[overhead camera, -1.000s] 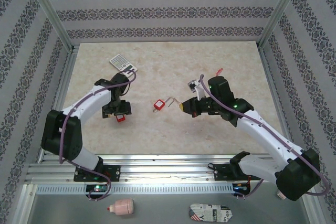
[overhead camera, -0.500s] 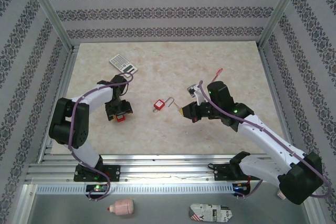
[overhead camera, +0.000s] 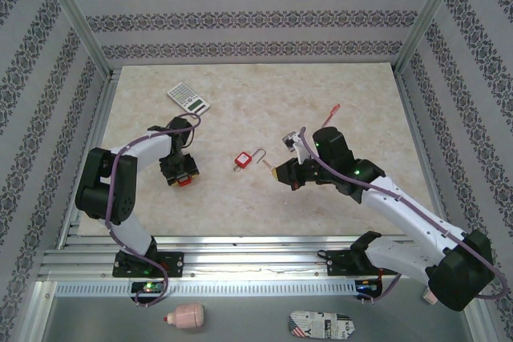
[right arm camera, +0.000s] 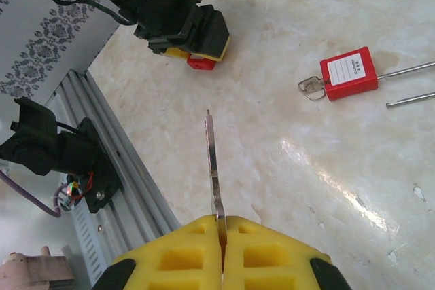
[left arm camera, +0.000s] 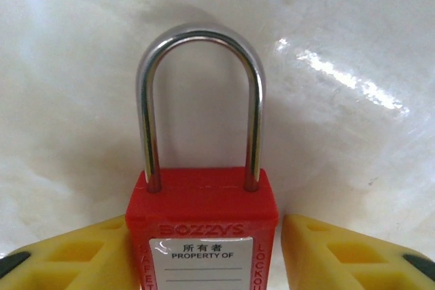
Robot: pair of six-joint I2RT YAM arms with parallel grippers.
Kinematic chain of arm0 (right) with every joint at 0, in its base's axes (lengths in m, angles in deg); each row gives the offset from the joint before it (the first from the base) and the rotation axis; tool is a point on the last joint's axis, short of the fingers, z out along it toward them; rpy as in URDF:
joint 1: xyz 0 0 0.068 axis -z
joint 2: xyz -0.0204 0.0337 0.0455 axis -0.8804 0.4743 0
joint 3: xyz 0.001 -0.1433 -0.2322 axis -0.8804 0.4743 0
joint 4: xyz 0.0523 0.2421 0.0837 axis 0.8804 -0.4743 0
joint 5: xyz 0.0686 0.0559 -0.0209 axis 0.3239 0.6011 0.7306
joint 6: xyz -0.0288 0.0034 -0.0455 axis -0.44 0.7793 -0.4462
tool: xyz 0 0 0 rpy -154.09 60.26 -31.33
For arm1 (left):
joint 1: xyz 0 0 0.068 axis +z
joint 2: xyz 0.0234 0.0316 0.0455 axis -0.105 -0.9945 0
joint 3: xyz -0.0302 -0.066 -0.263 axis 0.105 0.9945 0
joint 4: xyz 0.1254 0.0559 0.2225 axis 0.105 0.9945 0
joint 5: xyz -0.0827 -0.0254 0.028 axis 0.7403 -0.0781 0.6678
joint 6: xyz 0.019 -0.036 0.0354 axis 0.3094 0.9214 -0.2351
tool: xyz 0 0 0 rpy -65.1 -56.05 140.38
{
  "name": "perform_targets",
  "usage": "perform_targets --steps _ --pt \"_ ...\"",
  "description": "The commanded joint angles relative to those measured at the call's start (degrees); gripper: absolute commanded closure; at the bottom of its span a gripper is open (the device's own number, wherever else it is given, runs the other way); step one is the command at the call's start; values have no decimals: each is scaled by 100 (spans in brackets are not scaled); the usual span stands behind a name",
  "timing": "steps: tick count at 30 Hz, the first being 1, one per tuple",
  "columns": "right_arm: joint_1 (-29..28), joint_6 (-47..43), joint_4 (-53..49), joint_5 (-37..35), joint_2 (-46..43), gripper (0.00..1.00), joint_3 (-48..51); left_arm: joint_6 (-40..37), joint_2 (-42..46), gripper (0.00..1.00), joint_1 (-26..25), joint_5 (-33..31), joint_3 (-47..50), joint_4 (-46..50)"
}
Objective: Unlock with the key
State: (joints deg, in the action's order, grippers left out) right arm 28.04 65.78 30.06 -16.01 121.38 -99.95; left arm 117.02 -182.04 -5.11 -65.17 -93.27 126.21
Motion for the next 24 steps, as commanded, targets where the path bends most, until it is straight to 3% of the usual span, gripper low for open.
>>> perform_targets --steps 1,8,14,24 --pt "-72 -45 126 -107 22 100 76 55 -85 51 51 6 33 -196" --pt "-182 2 179 -120 100 100 23 133 173 79 51 142 70 -371" --pt "-471 232 458 -233 247 100 -131 856 1314 100 56 903 368 -1282" --pt "-783 347 442 -974 910 100 -1079 3327 2923 100 52 2054 850 -3957"
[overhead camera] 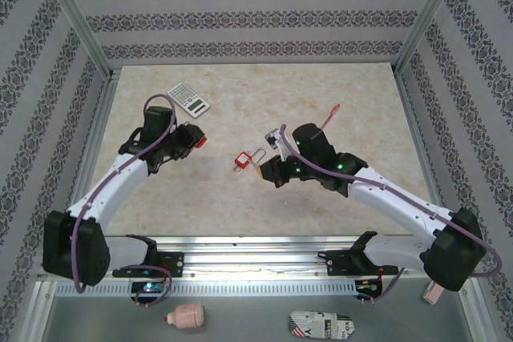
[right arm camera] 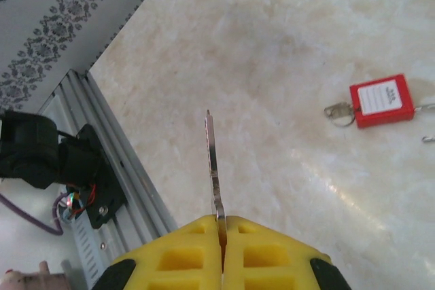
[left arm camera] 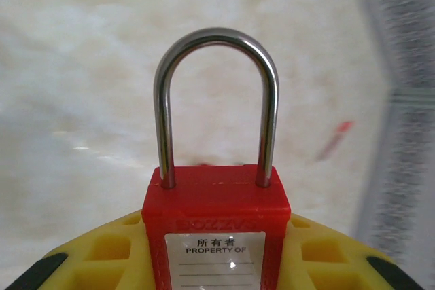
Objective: Unlock with the key
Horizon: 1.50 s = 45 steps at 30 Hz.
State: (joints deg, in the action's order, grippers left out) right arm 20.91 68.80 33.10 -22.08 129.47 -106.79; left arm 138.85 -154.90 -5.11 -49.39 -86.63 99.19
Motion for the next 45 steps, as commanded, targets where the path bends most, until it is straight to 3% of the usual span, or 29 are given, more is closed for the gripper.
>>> perform_targets --steps 1,9,19,25,45 --pt "-72 24 104 -413 170 100 -503 1363 272 100 39 523 237 -1450" --pt "-252 -126 -173 -454 1059 100 -1532 2502 720 100 -128 681 494 -2301" --pt "-357 -148 -300 -210 2018 100 -2320 1900 875 100 -264 681 292 -1638" --pt "-353 -123 -272 -104 2167 100 -2428 1374 803 100 -423 622 38 -1163" --pt "-355 -70 -173 -193 2324 100 -2529 1095 748 100 -672 373 8 -822"
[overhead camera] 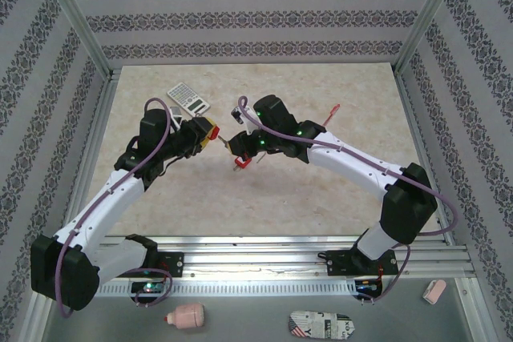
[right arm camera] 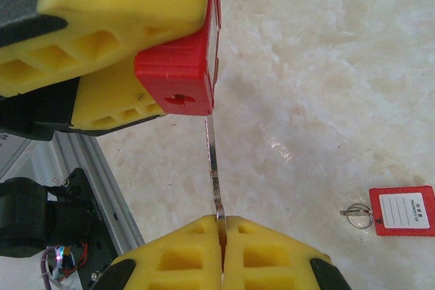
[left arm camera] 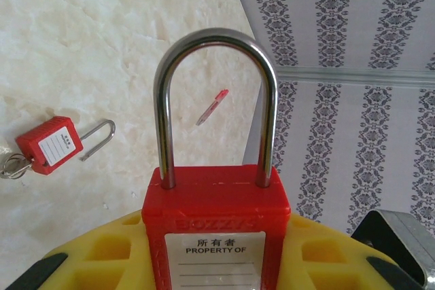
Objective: Unlock with the key
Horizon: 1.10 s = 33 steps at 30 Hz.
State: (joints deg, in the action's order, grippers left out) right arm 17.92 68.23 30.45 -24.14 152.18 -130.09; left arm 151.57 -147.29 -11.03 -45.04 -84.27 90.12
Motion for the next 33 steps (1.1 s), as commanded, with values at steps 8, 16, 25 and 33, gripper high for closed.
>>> perform_targets --steps 8,16,25,33 --pt "-58 -9 82 31 166 100 -310 -183 -71 100 -174 -120 -230 40" --pt "-58 -16 80 55 222 100 -383 -198 -85 100 -219 -208 -234 114" --pt "-120 -13 68 -9 212 100 -392 -221 -160 100 -265 -454 -417 460" --pt "-185 -30 21 -121 299 100 -449 -226 -221 100 -307 -572 -497 578"
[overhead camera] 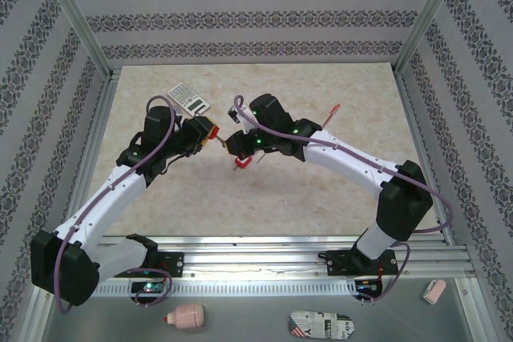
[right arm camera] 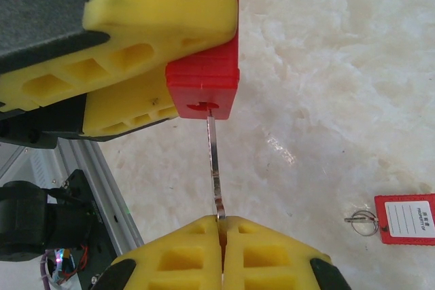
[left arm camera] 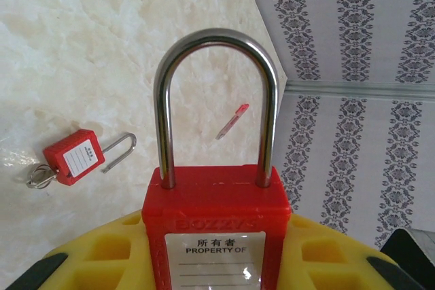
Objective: Unlock with the key
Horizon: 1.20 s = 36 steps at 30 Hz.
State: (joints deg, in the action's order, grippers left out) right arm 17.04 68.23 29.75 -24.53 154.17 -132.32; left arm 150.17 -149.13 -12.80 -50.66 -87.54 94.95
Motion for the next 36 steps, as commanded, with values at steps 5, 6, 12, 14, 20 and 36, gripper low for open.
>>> perform_targets --steps 5,6,12,14,20,36 --pt "-102 -59 75 -146 119 100 -287 -227 -71 100 -165 -73 -266 361" --pt "-104 -66 71 -155 120 100 -296 -239 -72 100 -176 -87 -267 390" --pt "-108 -83 20 -204 128 100 -354 -332 -99 100 -192 -183 -293 550" --pt "-109 -94 -1 -248 132 100 -362 -370 -125 100 -204 -201 -333 600" --pt "-106 -41 44 -200 206 100 -393 -345 -137 100 -265 -217 -355 558" --pt "-186 60 217 -531 269 100 -469 -236 -217 100 -402 -213 -153 229"
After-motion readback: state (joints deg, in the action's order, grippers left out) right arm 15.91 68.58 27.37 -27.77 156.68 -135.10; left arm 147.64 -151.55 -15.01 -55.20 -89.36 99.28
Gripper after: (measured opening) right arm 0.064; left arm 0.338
